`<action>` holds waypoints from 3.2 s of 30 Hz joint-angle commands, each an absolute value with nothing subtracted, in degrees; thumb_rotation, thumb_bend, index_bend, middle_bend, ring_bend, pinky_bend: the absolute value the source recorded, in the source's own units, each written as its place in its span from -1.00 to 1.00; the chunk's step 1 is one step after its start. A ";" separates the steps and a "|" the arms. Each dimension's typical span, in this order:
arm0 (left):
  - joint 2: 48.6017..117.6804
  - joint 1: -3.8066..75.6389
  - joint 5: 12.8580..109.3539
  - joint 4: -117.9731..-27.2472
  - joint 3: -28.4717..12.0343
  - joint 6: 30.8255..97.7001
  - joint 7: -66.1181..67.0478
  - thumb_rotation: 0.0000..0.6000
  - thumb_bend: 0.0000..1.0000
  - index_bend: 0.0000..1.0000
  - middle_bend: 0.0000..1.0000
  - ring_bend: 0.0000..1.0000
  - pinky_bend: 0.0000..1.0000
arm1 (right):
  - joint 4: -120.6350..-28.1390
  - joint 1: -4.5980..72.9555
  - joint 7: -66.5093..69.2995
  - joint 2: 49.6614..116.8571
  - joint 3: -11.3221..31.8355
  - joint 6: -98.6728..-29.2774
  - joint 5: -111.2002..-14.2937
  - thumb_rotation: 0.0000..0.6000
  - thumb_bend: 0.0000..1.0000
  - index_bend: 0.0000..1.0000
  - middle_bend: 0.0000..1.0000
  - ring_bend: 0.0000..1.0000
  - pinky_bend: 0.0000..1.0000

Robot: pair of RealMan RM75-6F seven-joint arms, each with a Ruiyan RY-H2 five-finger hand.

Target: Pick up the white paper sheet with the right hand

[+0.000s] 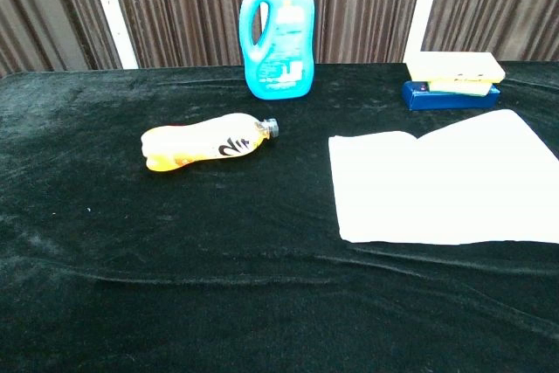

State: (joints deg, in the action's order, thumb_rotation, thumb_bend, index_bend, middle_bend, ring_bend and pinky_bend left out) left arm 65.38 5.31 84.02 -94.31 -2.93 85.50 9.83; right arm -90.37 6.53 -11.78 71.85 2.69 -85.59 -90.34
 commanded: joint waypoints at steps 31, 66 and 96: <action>64.80 5.79 82.83 -94.70 -3.71 84.86 9.03 1.00 -0.48 -1.00 -1.00 -1.00 -1.00 | -101.25 14.48 -20.57 76.23 5.59 -75.15 -88.54 1.00 -0.61 -1.00 -1.00 -1.00 -1.00; 64.14 5.83 77.93 -93.96 -5.68 83.79 7.28 1.00 -0.48 -1.00 -1.00 -1.00 -1.00 | -81.83 26.26 -33.56 107.83 11.74 -65.53 -64.09 1.00 -0.60 -1.00 -1.00 -1.00 -1.00; 64.33 5.88 78.10 -94.37 -5.57 83.91 7.64 1.00 -0.48 -1.00 -1.00 -1.00 -1.00 | -66.69 27.39 -27.00 113.54 10.20 -73.29 -70.70 1.00 -0.27 -1.00 -1.00 -1.00 -1.00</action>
State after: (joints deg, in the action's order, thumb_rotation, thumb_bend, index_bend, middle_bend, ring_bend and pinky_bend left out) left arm 64.33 5.88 78.10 -94.37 -5.57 83.90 7.64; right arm -68.12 27.51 -28.16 112.63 10.33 -71.99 -69.42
